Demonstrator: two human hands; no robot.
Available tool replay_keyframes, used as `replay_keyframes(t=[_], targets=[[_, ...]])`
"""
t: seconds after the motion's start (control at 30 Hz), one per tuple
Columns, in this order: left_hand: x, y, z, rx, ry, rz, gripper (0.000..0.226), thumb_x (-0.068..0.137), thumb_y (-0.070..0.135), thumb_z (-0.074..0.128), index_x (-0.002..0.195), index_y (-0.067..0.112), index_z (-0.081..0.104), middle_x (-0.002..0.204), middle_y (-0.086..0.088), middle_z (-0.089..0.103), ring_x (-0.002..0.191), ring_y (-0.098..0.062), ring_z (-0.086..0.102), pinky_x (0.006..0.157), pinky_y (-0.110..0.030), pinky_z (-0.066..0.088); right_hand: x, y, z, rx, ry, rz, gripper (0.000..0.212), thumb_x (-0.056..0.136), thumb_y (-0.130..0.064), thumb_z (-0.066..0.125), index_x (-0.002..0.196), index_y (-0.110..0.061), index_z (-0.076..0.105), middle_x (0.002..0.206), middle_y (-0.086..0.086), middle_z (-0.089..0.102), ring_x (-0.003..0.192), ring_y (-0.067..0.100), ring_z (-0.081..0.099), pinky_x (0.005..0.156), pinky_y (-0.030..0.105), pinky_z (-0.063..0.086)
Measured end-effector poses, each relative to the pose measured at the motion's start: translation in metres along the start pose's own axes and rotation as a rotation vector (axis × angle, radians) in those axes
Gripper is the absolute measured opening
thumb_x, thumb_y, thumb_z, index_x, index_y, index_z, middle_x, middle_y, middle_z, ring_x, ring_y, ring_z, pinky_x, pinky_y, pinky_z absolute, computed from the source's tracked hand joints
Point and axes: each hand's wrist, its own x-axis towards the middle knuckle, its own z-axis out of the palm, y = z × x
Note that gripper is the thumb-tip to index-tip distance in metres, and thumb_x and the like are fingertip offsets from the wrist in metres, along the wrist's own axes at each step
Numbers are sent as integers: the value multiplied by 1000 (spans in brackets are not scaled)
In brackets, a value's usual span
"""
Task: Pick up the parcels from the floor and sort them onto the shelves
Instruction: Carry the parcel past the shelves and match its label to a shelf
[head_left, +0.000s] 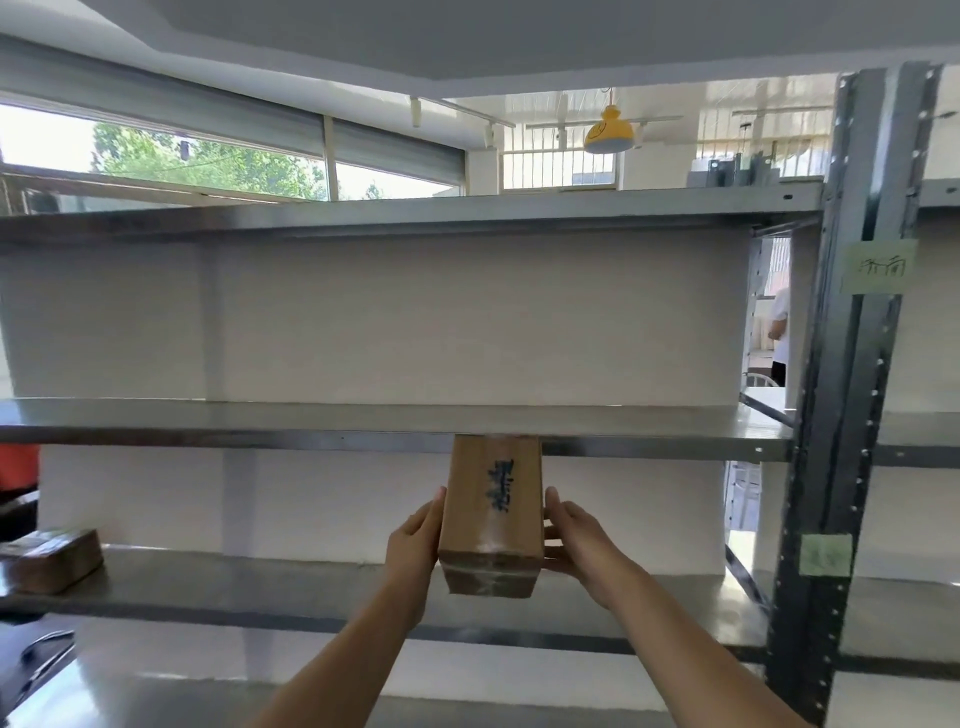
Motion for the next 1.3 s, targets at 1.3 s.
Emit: replay_keyframes(t=[1.3], targets=[[-7, -38, -7, -143, -35, -188, 69, 75, 46, 75, 124, 5, 50, 121, -20, 65, 105, -36, 69, 89, -45, 60, -20, 36, 20, 107, 62, -72, 26, 104, -23, 47, 126, -19, 60, 121, 0, 57, 89, 3, 54, 44, 7, 48]])
